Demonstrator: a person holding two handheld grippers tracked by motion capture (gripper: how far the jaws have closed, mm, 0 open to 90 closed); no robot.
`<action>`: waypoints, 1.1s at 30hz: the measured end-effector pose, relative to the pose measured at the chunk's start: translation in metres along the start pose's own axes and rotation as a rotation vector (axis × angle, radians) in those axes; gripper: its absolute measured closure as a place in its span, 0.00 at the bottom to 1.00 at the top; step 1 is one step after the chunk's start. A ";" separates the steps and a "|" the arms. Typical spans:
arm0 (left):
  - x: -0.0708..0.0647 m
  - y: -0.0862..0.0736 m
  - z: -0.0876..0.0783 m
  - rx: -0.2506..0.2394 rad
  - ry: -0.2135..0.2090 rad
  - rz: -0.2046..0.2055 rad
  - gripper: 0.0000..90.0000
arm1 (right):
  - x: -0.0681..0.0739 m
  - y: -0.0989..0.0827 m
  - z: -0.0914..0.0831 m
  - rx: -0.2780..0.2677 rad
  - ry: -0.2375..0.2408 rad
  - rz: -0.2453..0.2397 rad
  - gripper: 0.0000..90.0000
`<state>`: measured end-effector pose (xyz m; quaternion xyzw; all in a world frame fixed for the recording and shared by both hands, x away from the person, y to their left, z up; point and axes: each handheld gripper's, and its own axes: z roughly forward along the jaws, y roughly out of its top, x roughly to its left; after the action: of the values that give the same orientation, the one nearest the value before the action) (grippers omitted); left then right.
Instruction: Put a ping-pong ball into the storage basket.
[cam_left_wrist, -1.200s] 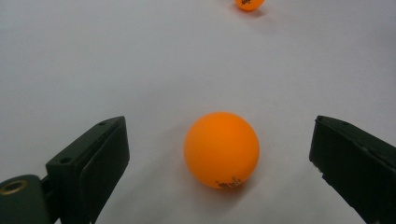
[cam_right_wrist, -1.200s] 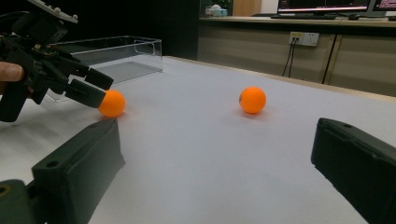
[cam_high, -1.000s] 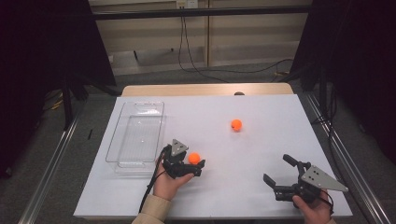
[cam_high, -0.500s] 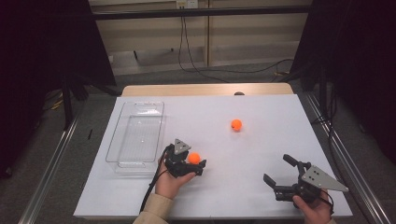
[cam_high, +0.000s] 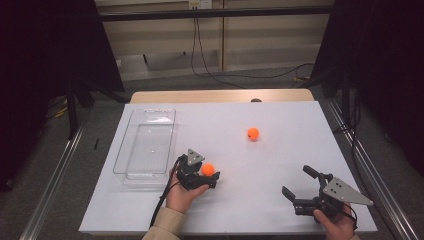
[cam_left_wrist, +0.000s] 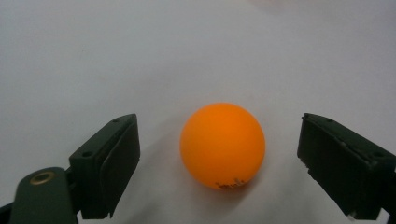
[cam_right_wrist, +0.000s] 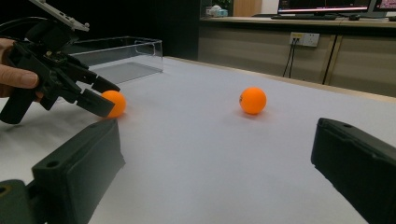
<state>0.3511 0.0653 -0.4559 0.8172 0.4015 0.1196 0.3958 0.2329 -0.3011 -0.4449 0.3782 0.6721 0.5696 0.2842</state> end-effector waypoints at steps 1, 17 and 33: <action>0.000 0.000 0.000 0.002 0.001 0.003 0.15 | 0.000 0.000 0.000 0.000 0.000 -0.001 0.02; 0.001 -0.001 0.001 0.018 0.002 0.011 0.21 | 0.000 0.000 0.000 0.001 0.000 -0.001 0.02; 0.002 -0.001 0.002 0.026 -0.001 0.021 0.28 | 0.000 0.000 0.000 0.000 0.001 -0.001 0.02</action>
<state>0.3533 0.0661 -0.4580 0.8266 0.3942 0.1182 0.3840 0.2333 -0.3013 -0.4450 0.3776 0.6724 0.5696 0.2842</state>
